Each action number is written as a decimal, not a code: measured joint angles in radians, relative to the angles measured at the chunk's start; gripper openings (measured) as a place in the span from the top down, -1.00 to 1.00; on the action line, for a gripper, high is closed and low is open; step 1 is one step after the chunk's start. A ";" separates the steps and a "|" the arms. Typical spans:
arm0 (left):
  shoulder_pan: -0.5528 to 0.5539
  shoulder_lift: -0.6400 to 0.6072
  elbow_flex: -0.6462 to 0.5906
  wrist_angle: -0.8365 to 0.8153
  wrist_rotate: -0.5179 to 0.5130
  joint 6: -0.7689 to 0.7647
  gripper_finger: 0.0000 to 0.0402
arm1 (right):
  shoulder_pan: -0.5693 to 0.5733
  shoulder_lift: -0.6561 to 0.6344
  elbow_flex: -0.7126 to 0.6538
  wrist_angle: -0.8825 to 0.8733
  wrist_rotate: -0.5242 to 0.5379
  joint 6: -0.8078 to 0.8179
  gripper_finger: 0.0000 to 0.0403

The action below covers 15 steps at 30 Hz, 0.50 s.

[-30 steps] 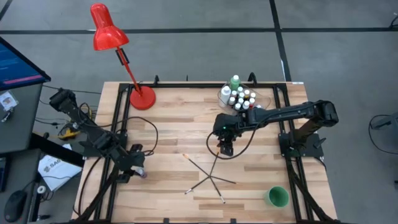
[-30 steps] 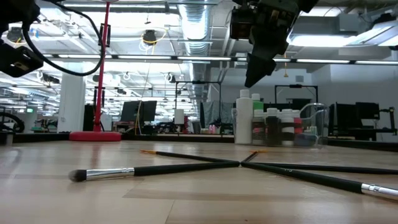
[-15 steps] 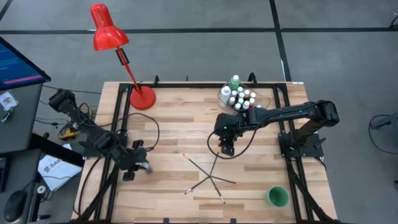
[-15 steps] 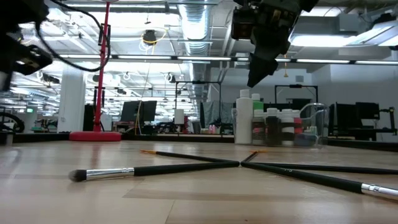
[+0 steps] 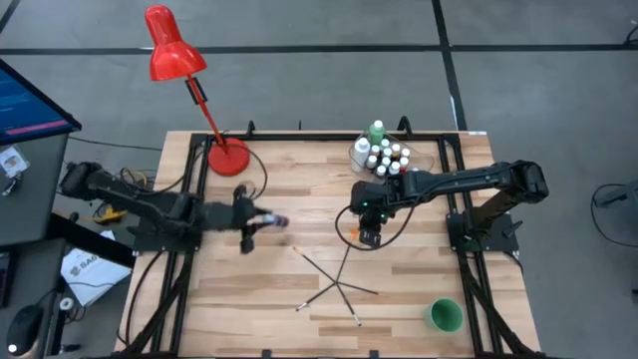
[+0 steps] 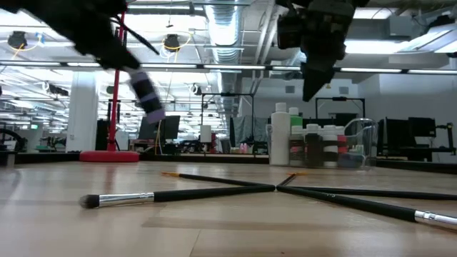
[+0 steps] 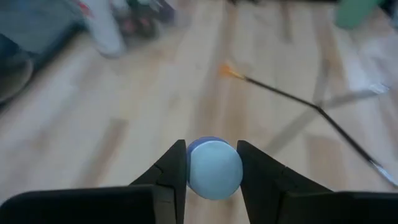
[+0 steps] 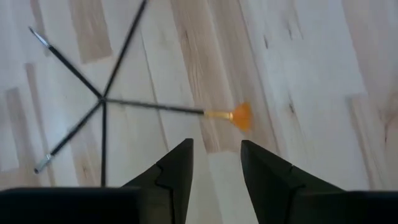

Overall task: Pick & Place Paint Supplies
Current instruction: Put the small violet paint bottle into the transparent bin

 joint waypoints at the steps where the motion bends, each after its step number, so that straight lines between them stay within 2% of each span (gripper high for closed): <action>1: 0.043 0.009 0.000 0.030 0.019 0.029 0.52 | 0.000 -0.001 0.000 0.012 0.003 0.000 0.35; 5: 0.216 0.098 0.001 0.154 0.167 0.082 0.52 | 0.000 -0.001 0.000 0.025 0.007 -0.001 0.30; 8: 0.318 0.210 0.056 0.183 0.261 0.100 0.52 | -0.001 -0.001 0.000 0.025 0.008 -0.008 0.28; 11: 0.363 0.322 0.147 0.186 0.318 0.155 0.52 | -0.001 -0.001 0.000 0.017 0.008 -0.008 0.27; 15: 0.369 0.462 0.292 0.175 0.371 0.254 0.52 | -0.001 -0.001 0.000 -0.027 0.008 0.000 0.26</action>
